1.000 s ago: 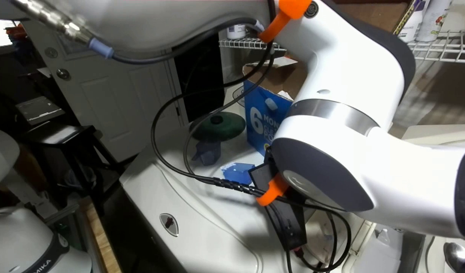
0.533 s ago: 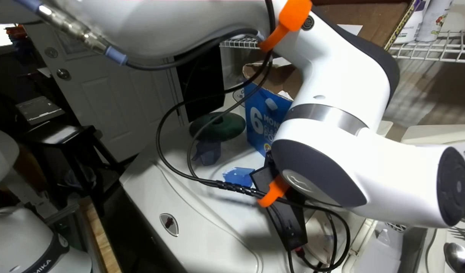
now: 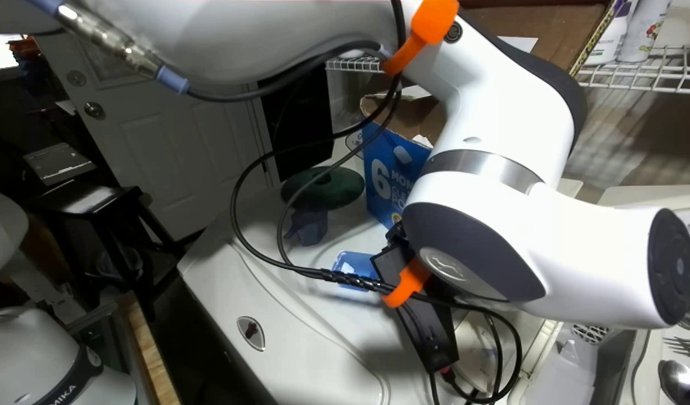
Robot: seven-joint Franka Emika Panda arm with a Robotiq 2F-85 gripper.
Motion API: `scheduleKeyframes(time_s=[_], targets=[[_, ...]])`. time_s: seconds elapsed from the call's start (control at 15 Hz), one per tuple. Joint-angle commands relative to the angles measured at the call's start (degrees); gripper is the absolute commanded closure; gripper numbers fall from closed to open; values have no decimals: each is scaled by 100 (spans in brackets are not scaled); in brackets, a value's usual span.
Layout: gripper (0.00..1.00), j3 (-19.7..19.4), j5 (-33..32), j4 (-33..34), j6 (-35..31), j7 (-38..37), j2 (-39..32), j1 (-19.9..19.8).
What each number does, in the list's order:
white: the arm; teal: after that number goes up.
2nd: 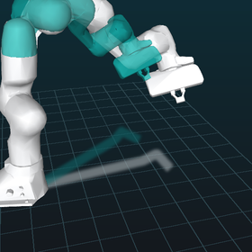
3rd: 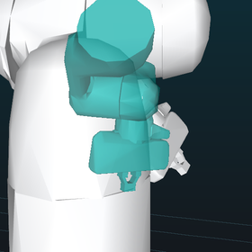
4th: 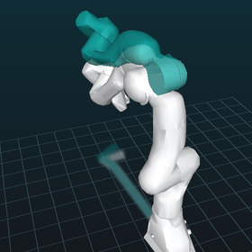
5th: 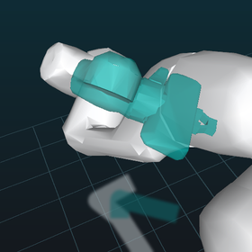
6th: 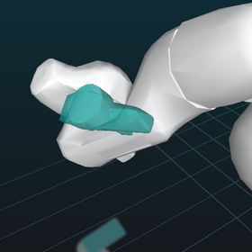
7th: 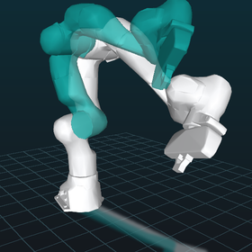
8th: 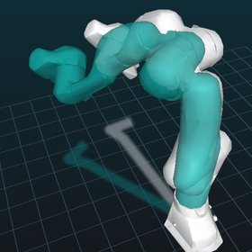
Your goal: Pick up the object and place it in the box
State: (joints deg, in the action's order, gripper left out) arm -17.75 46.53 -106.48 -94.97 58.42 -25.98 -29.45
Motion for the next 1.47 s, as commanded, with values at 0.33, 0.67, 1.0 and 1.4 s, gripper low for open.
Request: scheduleKeyframes(time_s=[0.33, 0.67, 1.0, 1.4], targets=[[0, -29, -463, -500, -629, -237, 734, 248], [0, -30, -909, -925, -1202, -685, 1302, 494], [0, 42, -1684, -1613, -2241, -1528, 2068, 884], [0, 263, -2930, -2144, -2738, -2833, 2804, 1304]])
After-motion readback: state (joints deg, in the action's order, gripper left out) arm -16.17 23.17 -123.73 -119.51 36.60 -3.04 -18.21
